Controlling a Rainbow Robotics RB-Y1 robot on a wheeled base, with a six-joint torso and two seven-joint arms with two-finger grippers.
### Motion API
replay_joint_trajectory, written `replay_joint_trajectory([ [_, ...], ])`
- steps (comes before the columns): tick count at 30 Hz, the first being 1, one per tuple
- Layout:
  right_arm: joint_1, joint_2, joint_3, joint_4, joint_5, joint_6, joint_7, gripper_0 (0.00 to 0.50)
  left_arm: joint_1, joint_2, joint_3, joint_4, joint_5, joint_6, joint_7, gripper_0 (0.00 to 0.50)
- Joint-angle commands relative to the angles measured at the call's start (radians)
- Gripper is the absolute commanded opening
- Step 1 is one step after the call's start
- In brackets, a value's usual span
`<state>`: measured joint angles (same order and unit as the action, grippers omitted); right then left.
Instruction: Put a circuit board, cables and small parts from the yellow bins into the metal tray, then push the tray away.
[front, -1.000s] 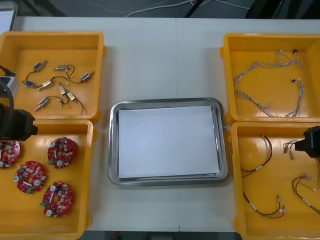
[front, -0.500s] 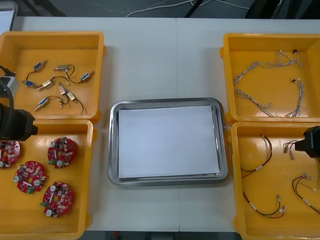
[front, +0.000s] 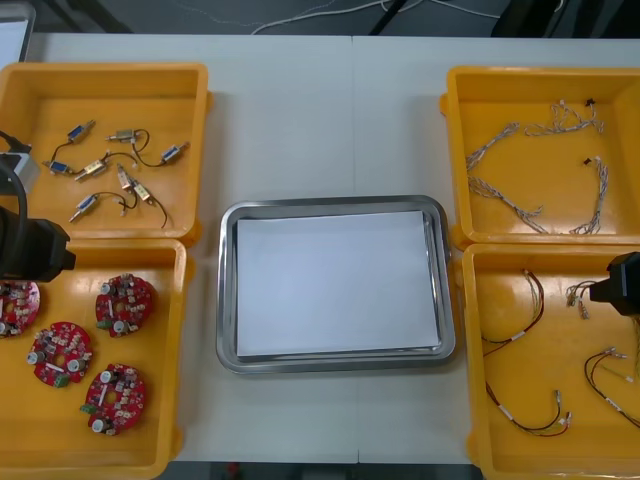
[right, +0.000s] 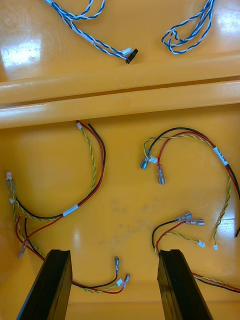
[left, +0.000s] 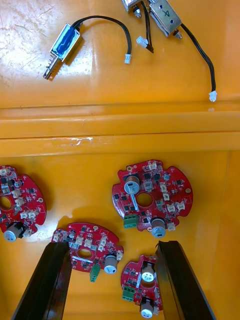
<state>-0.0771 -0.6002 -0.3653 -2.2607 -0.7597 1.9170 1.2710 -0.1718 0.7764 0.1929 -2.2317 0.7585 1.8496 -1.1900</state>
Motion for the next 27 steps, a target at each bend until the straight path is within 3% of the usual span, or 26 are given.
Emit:
replay_joint_trajectory([
  [1, -0.013, -0.033, 0.011, -0.011, -0.006, 0.003, -0.007, 0.5, -0.026, 0.037, -0.006, -0.011, -0.01, 0.005, 0.064, 0.5],
  [27, -0.013, -0.033, 0.011, -0.011, -0.006, 0.003, -0.007, 0.5, -0.026, 0.037, -0.006, -0.011, -0.01, 0.005, 0.064, 0.5],
])
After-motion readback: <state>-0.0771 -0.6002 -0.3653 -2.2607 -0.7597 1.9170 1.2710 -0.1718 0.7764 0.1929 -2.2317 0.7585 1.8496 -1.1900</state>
